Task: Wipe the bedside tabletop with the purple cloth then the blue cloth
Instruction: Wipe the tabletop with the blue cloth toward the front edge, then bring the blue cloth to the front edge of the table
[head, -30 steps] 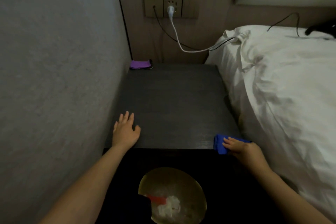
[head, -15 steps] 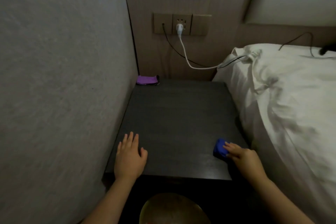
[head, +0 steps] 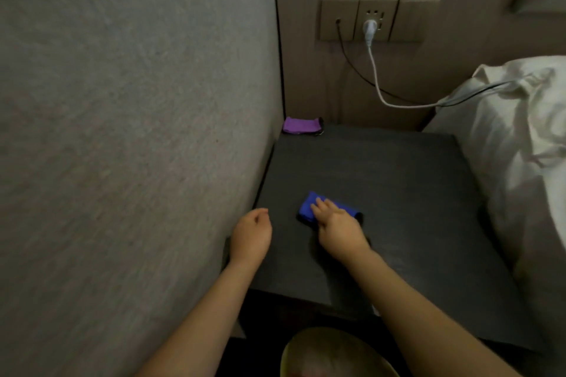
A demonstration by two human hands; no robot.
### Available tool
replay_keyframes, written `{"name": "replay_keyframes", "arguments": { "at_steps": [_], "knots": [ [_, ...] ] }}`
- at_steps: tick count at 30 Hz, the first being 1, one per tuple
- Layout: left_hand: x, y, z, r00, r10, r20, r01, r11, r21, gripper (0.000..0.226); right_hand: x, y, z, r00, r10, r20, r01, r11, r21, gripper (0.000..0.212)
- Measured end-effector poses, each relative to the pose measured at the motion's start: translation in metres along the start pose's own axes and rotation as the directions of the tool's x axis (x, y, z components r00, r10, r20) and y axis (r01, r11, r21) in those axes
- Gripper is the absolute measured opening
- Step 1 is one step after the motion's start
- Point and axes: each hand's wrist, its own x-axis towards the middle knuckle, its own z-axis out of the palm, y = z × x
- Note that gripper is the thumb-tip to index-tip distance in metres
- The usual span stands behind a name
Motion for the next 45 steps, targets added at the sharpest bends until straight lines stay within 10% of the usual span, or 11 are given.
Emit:
{"name": "replay_keyframes", "arguments": {
  "at_steps": [14,19,24,28,37,45],
  "knots": [
    [0.001,0.0,0.001,0.962,0.184,0.2,-0.245,0.906,0.345,0.044,-0.078,-0.075,0.049,0.904,-0.401,0.144,0.388,0.915,0.114,0.055],
    [-0.025,-0.013,0.011,0.919,0.314,0.238,-0.39,0.813,0.432,0.043,-0.106,-0.023,0.021,0.955,-0.279,0.102,0.262,0.953,0.152,0.058],
    [-0.092,0.007,0.035,0.644,0.601,0.473,-0.762,0.56,0.325,0.048,-0.139,0.046,-0.007,0.995,-0.101,-0.001,0.1,0.983,0.153,0.06],
    [-0.127,0.032,0.076,0.452,0.57,0.686,-0.892,0.279,0.356,0.059,-0.158,0.092,-0.034,1.0,0.028,-0.001,-0.028,0.994,0.106,0.06],
    [-0.132,0.054,0.126,0.463,0.448,0.765,-0.886,0.27,0.378,0.094,-0.153,0.105,-0.062,0.989,0.092,-0.114,-0.102,0.991,-0.085,0.044],
    [-0.09,0.067,0.139,0.449,0.465,0.763,-0.893,0.203,0.401,0.058,-0.143,0.116,-0.034,0.992,0.117,-0.046,-0.125,0.96,-0.252,0.032]
  ]
}}
